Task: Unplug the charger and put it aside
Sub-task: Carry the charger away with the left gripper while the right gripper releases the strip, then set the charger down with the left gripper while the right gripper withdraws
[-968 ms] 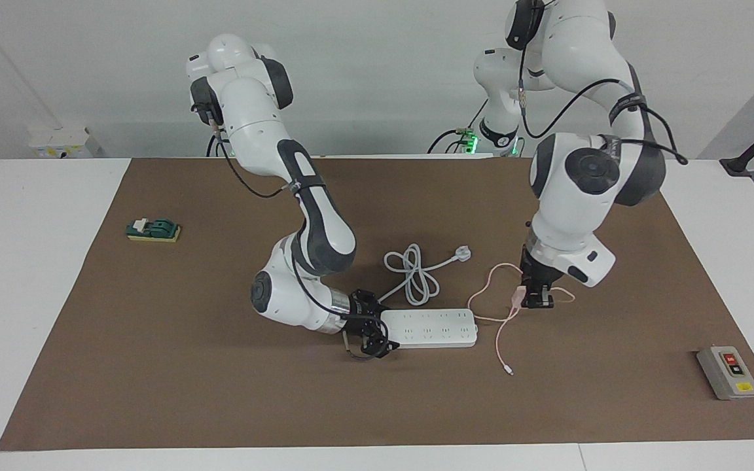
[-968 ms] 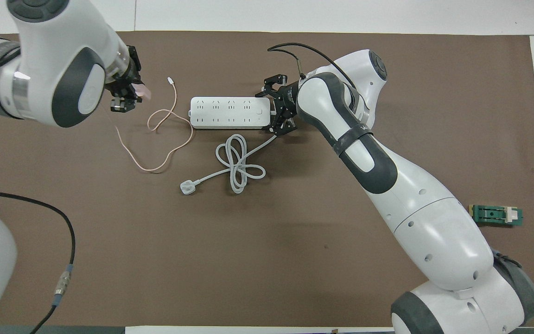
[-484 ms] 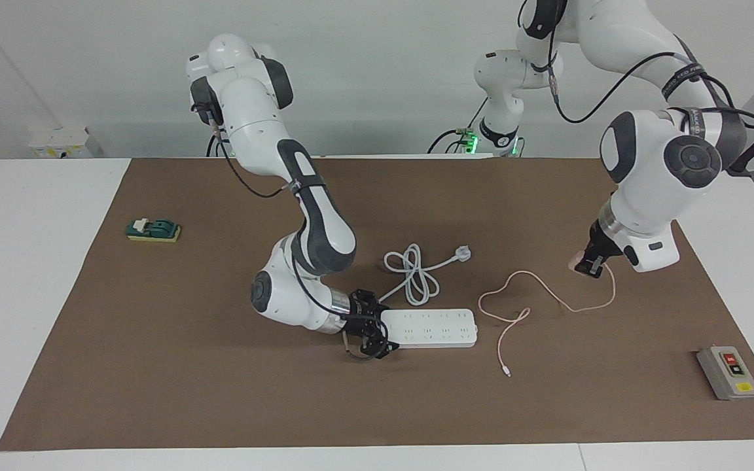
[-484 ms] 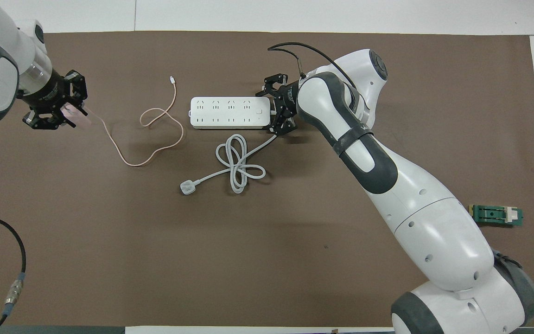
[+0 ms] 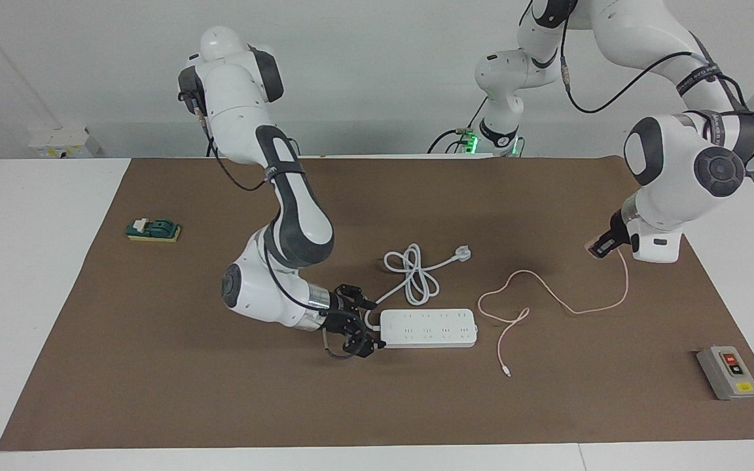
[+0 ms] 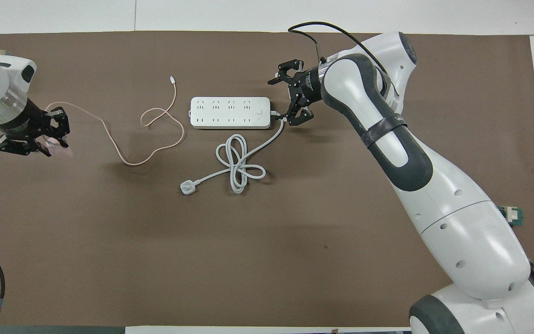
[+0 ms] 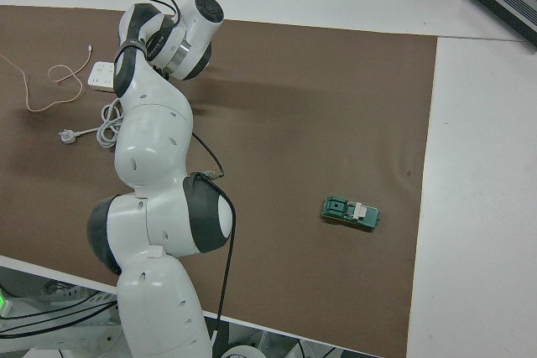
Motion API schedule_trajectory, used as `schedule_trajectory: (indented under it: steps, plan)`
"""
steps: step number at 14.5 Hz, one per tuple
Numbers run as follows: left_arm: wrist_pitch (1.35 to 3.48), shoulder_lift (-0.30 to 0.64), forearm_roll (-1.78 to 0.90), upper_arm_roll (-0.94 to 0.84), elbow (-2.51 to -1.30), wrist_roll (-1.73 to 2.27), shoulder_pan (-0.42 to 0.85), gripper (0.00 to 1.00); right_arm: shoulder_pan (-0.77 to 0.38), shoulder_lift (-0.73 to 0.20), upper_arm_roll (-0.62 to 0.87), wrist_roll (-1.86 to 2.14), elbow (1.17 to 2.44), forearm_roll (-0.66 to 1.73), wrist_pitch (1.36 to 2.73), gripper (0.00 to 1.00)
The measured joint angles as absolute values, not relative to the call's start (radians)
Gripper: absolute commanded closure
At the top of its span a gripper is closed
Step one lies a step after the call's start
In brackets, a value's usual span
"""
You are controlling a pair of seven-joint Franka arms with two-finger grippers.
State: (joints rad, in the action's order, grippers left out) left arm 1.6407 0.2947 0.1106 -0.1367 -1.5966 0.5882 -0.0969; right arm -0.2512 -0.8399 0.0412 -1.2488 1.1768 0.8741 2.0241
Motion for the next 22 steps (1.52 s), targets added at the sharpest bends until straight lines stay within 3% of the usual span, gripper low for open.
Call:
schedule_trajectory:
  steps: [10, 16, 19, 22]
  plan:
    - [1.644, 0.237, 0.080, -0.172, -1.535, 0.413, -0.076, 0.00, -0.203, -0.542, -0.054, -1.195, 1.213, 0.599, 1.697, 0.00]
    - [1.496, 0.089, 0.037, -0.186, -1.581, 0.295, -0.040, 0.00, -0.137, -0.392, -0.062, -0.706, 1.222, 0.369, 1.530, 0.00]
    - [1.494, 0.013, 0.037, -0.186, -1.661, 0.150, -0.030, 0.00, -0.115, -0.340, -0.062, -0.409, 1.227, 0.225, 1.492, 0.00]
    - [1.538, -0.007, 0.037, -0.162, -1.686, 0.080, -0.031, 0.00, -0.101, -0.289, -0.062, -0.191, 1.230, 0.146, 1.470, 0.00]
